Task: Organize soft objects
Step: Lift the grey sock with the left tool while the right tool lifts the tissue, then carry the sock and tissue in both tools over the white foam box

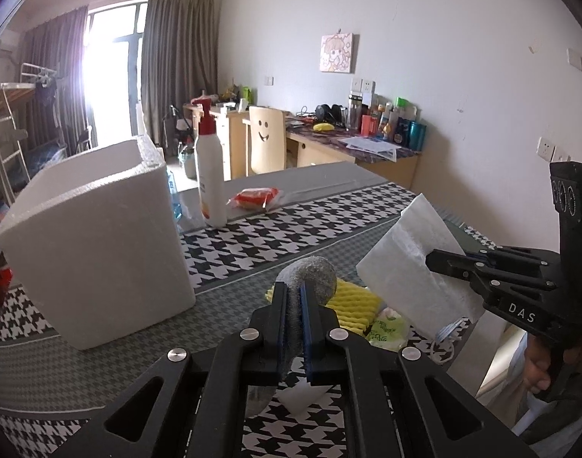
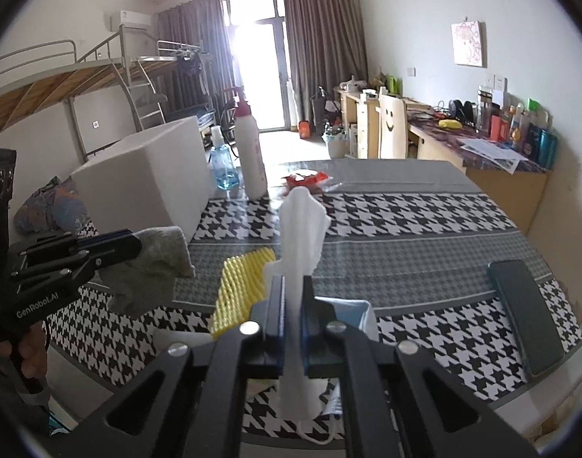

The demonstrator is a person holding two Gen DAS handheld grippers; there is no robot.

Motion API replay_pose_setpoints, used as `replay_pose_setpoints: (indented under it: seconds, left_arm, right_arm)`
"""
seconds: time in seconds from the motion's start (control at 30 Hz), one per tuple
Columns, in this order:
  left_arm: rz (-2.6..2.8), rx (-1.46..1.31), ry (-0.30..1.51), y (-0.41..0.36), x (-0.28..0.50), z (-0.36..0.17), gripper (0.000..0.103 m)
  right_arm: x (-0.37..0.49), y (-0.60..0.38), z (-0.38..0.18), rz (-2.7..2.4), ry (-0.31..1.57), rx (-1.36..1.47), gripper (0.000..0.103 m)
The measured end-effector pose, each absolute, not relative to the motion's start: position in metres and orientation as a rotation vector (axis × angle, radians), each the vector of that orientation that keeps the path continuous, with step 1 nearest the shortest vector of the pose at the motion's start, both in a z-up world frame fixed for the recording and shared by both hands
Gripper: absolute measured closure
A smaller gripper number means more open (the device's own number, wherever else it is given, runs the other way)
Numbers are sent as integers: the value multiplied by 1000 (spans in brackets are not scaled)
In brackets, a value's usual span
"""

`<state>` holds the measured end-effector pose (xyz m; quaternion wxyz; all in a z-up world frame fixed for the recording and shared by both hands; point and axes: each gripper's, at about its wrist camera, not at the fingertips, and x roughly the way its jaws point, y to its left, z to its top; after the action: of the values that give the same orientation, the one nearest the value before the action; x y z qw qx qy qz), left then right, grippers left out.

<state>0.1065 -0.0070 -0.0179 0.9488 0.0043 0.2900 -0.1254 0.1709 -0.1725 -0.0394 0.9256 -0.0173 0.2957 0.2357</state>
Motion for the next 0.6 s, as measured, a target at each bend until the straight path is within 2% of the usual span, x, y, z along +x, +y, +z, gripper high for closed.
replay_pose_setpoints:
  seconds: [0.6]
  left_arm:
    - [-177, 28, 521, -2, 108, 12, 97]
  right_arm:
    - [181, -163, -14, 497, 542, -37, 97]
